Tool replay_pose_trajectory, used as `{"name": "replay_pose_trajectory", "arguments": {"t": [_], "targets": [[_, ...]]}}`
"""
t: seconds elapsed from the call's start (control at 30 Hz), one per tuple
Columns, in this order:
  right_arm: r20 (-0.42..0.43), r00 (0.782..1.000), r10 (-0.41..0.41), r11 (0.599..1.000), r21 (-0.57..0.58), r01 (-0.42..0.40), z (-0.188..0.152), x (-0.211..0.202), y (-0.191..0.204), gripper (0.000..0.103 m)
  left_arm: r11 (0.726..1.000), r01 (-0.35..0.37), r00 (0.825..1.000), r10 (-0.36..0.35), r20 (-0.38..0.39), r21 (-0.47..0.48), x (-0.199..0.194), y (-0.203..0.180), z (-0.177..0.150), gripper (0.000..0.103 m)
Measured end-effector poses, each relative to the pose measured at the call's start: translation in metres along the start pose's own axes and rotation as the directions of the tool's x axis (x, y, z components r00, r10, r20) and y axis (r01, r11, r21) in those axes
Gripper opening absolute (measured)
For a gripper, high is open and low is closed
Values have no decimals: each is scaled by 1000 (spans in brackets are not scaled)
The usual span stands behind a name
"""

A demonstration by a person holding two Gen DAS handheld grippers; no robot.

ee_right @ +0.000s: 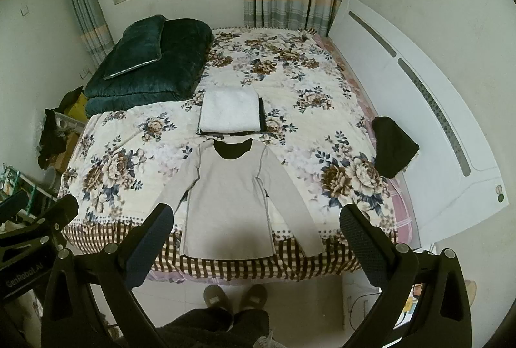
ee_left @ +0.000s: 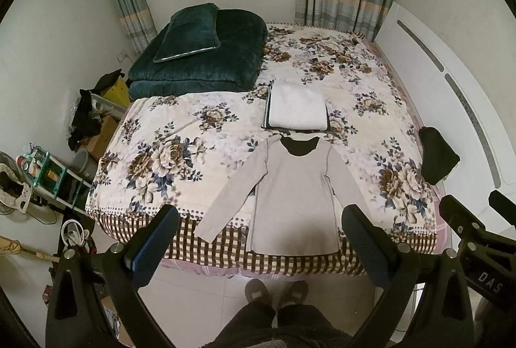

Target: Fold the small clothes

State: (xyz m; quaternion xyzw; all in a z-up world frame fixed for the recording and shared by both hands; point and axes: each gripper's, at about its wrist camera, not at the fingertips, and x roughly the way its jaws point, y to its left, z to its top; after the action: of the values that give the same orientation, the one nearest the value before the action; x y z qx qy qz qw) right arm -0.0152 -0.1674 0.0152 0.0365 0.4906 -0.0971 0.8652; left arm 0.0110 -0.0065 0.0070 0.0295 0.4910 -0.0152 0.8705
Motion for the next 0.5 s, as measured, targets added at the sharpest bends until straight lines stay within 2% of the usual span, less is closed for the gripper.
{"name": "replay_pose_trajectory", "arguments": {"t": [0.1,0.5], "targets": [[1,1000,1,1000,2,-1,-1,1,-1,103,1000,0,1000,0,-1,-1,-2,-5,10,103],[4,1000,3,1000,3,-3,3,-1,0,103,1000,3,1000,-3,4,-3,-1,-1,13,103]]}}
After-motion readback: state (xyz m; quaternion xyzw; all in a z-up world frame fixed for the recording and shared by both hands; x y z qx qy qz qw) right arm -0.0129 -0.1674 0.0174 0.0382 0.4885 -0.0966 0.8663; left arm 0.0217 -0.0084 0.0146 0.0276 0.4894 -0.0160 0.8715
